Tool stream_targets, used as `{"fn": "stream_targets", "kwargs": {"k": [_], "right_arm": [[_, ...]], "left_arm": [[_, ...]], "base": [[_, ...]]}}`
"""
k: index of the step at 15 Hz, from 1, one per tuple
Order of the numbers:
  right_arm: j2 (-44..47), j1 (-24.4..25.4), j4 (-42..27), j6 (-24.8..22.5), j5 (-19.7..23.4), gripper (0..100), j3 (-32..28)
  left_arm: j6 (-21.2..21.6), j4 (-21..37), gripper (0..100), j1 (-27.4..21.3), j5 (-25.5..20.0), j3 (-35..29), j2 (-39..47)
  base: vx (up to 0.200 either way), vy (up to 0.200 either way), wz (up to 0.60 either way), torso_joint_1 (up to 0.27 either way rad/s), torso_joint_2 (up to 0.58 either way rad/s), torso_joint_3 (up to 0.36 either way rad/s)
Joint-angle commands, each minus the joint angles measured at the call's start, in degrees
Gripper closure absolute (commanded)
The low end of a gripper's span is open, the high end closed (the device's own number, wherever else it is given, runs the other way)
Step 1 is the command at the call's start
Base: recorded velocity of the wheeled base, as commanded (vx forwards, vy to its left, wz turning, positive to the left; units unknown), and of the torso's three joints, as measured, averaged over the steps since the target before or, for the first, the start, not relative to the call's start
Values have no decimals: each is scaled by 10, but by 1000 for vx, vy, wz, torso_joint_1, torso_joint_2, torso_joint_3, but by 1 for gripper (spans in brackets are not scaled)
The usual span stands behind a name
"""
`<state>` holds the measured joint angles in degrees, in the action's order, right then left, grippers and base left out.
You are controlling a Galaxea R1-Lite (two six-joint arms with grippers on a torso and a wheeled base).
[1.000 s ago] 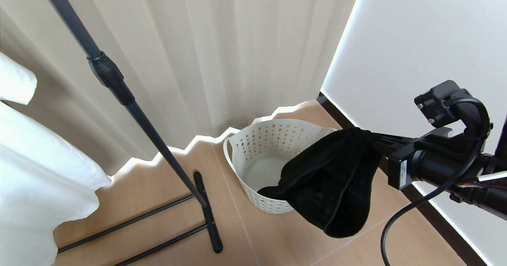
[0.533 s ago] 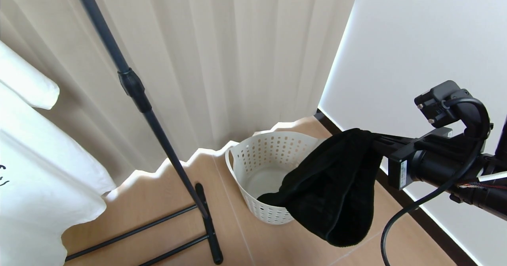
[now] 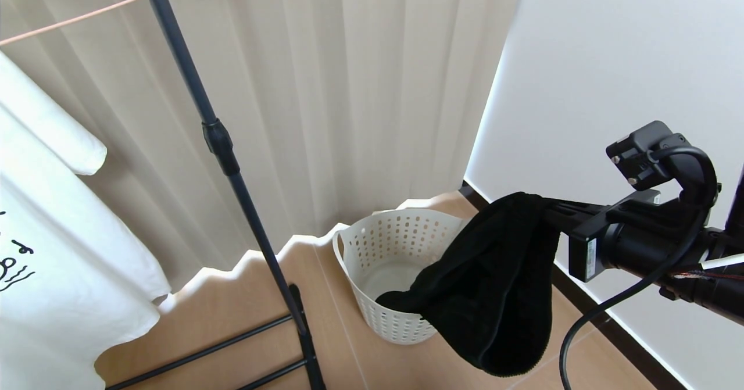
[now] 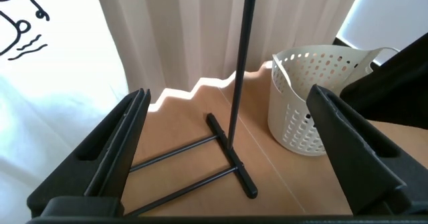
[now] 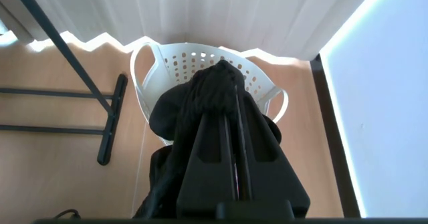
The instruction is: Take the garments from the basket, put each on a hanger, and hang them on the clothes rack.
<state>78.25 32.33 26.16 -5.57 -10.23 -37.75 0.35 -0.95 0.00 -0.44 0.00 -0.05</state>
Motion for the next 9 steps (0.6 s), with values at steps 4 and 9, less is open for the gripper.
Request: {"fn": "stream_targets", "kwargs": {"k": [4, 9], "right_arm": [[1, -6, -2, -3, 6, 100, 0], [1, -6, -1, -3, 6, 100, 3]], "left_arm": [[0, 0, 0, 0, 0, 0, 0], [0, 0, 0, 0, 0, 0, 0]], "base": [[0, 0, 0, 24, -185, -158], [0, 0, 0, 80, -441, -348]]}}
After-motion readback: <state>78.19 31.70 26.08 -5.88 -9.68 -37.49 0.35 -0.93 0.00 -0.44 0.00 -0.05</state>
